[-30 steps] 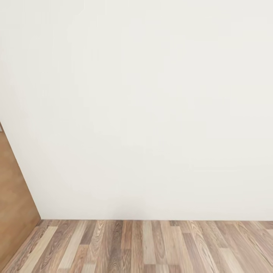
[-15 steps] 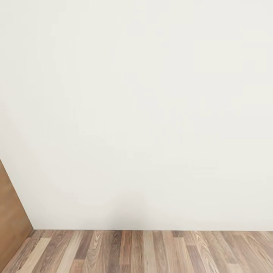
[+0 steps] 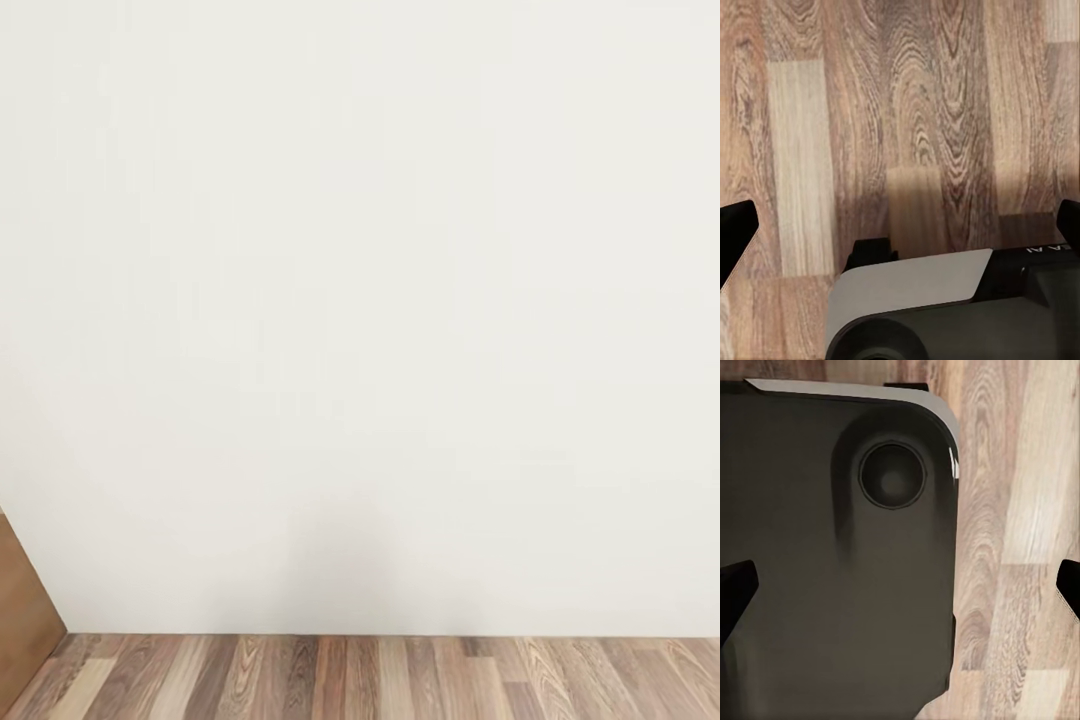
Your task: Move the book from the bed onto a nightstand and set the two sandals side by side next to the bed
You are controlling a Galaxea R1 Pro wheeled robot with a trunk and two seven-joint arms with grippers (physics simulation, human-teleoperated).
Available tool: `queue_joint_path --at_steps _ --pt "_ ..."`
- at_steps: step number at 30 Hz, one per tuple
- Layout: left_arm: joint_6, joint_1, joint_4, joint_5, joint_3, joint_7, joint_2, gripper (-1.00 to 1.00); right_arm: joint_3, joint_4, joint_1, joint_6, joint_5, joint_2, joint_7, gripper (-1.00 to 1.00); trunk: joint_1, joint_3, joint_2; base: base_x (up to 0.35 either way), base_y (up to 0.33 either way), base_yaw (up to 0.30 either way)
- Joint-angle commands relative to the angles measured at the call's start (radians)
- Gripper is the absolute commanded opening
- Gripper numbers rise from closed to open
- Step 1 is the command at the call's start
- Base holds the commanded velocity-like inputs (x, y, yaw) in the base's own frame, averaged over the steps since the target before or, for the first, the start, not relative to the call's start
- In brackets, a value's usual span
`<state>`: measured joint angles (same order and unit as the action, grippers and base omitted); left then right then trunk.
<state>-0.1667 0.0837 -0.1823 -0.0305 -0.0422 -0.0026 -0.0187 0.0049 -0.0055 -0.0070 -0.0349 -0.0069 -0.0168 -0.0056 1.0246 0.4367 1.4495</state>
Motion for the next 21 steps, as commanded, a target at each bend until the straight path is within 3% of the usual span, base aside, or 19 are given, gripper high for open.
queue_joint_path --at_steps 1,13,21 --pt "-0.004 0.001 0.001 -0.003 -0.004 0.001 0.000 1.00 0.001 0.001 -0.001 -0.003 -0.001 0.000 -0.001 1.00 0.000 0.001 0.000 0.247 0.000 0.000" --pt "-0.004 0.001 0.001 -0.003 -0.004 0.001 0.000 1.00 0.001 0.001 -0.001 -0.003 -0.001 0.000 -0.001 1.00 0.000 0.001 0.000 0.218 0.000 0.000" --pt "-0.004 0.001 0.000 -0.003 -0.004 0.001 0.000 1.00 0.001 0.001 -0.001 -0.003 -0.001 0.000 -0.001 1.00 0.000 0.001 0.000 0.092 0.000 -0.001"
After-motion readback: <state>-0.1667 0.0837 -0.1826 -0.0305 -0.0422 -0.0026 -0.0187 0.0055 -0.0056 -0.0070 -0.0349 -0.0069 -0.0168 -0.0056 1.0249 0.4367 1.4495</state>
